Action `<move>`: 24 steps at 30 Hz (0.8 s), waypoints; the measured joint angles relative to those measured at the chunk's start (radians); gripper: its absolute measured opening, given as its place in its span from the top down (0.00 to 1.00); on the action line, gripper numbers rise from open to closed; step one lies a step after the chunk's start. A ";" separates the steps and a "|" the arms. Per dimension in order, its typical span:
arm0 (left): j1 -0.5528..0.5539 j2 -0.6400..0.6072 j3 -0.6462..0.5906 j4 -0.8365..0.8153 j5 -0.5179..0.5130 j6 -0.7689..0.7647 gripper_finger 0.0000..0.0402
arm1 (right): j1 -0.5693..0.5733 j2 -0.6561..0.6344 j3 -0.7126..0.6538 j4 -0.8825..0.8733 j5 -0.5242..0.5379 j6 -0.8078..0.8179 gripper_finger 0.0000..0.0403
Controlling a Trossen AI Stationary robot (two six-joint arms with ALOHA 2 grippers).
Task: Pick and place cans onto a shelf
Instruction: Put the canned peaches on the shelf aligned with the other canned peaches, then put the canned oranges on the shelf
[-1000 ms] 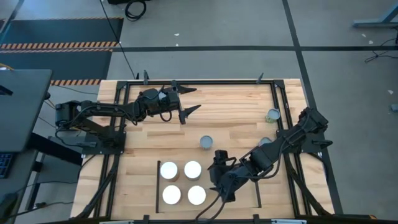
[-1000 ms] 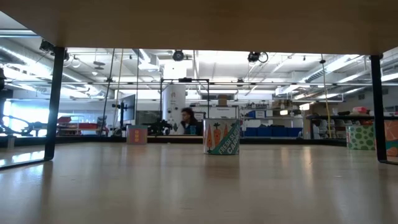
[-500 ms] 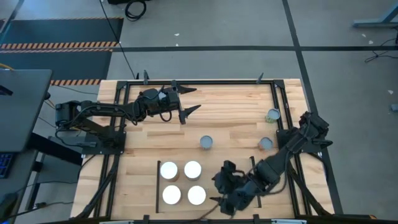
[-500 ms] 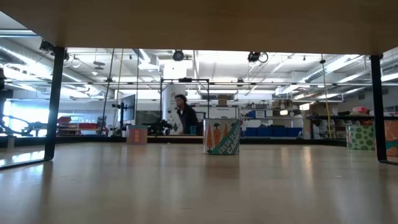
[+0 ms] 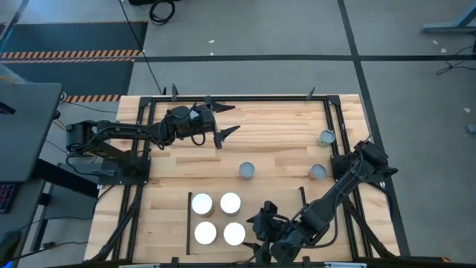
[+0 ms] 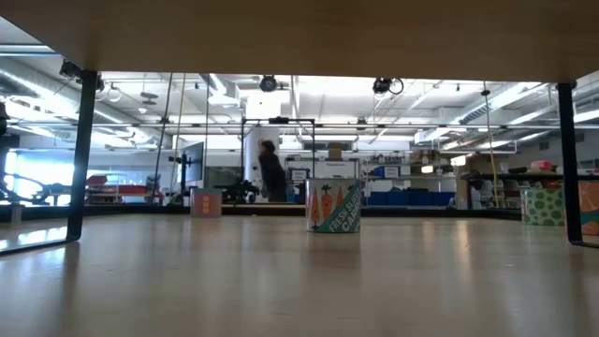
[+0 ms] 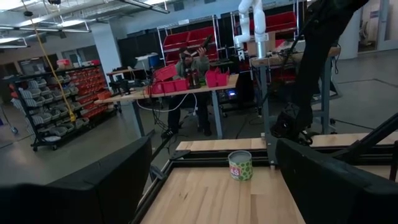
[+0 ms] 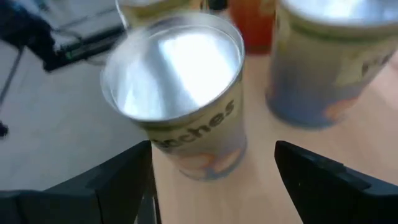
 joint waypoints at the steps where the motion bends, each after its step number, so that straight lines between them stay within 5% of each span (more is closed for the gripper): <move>1: 0.000 0.000 0.000 -0.001 0.000 0.000 0.13 | 0.000 0.000 0.000 0.007 0.016 0.000 0.14; 12: 0.000 0.000 0.000 -0.001 0.000 0.000 0.13 | -0.003 -0.002 0.000 0.027 0.038 -0.066 0.14; 20: 0.000 0.000 0.000 -0.001 0.000 0.000 0.13 | 0.003 -0.057 0.000 -0.015 0.042 -0.317 0.14; 24: 0.000 0.000 0.000 -0.001 0.000 0.000 0.13 | 0.002 -0.076 0.000 -0.091 0.145 -0.306 0.14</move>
